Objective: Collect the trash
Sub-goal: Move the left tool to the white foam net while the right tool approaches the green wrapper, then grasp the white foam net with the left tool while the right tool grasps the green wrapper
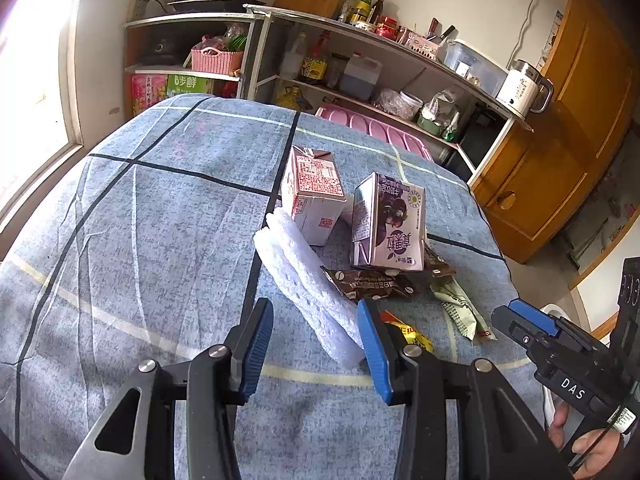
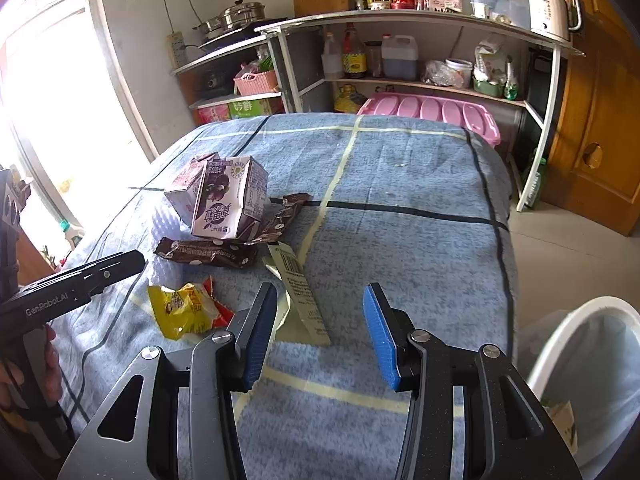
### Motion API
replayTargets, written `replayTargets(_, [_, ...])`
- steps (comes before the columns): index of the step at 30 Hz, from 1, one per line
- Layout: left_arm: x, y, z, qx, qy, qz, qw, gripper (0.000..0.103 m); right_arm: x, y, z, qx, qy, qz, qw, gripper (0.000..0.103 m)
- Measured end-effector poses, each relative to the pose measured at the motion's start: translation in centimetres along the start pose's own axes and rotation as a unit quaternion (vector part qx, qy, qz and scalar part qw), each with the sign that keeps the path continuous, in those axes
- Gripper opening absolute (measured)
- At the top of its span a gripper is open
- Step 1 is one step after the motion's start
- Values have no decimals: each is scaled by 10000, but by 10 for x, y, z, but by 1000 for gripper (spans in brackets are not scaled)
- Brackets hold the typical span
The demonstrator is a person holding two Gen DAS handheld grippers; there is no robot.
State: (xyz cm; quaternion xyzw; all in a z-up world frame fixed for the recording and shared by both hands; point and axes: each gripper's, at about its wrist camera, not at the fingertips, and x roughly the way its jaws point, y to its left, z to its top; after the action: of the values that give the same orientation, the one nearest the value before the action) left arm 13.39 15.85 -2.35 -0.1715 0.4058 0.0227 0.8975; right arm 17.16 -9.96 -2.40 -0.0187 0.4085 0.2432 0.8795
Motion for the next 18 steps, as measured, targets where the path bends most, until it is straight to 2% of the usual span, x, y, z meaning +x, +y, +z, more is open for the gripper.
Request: replayTargets(18, [35, -4, 5, -91, 279, -129, 9995, 44, 30, 1, 6, -10, 326, 36, 9995, 46])
